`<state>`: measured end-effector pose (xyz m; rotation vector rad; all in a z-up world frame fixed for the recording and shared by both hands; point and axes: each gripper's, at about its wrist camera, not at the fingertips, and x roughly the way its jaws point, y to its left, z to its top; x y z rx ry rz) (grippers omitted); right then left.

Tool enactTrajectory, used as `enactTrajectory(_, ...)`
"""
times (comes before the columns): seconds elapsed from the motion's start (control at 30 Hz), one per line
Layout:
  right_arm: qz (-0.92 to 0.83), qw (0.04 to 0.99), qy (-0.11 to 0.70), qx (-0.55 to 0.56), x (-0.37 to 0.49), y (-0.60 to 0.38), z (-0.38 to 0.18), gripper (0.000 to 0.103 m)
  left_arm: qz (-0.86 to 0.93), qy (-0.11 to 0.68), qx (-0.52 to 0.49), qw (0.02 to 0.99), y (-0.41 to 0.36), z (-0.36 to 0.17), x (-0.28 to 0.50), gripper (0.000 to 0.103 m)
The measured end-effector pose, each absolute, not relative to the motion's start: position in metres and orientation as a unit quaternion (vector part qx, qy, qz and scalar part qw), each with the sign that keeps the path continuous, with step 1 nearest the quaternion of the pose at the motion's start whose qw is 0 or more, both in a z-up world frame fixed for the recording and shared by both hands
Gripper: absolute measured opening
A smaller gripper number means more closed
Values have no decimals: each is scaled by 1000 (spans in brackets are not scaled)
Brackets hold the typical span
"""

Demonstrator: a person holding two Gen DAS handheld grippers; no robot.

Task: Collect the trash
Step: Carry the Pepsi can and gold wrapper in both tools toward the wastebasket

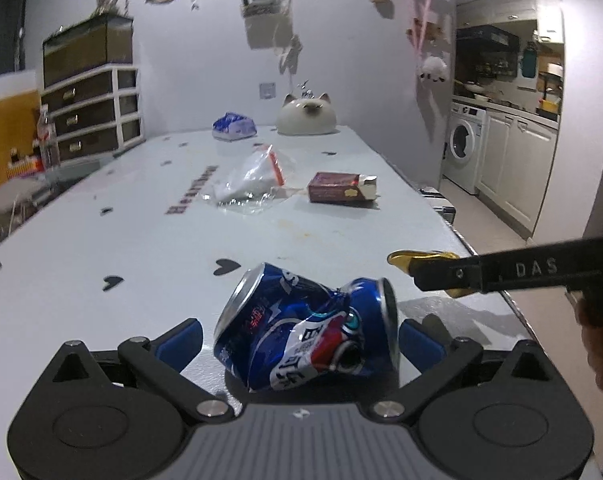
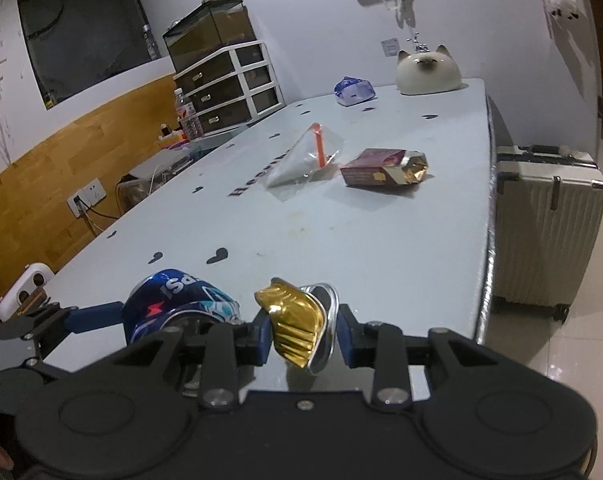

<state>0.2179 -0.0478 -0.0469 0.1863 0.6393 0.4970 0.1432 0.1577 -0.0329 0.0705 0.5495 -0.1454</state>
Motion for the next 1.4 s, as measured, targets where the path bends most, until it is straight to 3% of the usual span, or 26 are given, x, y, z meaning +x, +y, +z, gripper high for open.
enactTrajectory(0.2,243,915,303,103,207,-59,-43,34,-117,238,81,961,147,-16,117,99)
enactTrajectory(0.33,249,914,302,106,200,-62,-43,34,-148,259,149,943,126,-19,117,75)
enactTrajectory(0.43,250,914,300,105,196,-65,-42,34,-150,273,218,925,114,-30,120,67)
enactTrajectory(0.57,252,916,298,98,197,-65,-40,34,-138,282,282,907,112,-39,122,65)
enactTrajectory(0.73,266,911,301,97,203,-55,-38,34,-134,290,324,890,116,-41,125,53)
enactTrajectory(0.93,279,898,321,114,222,-37,-45,34,-139,282,394,864,111,-50,132,53)
enactTrajectory(1.17,286,890,337,108,235,-23,-55,32,-152,277,386,867,107,-52,148,42)
enactTrajectory(1.3,288,887,345,105,240,-21,-56,32,-137,273,362,881,110,-55,156,28)
enactTrajectory(1.4,280,891,342,101,240,-22,-55,32,-133,275,339,890,112,-52,158,28)
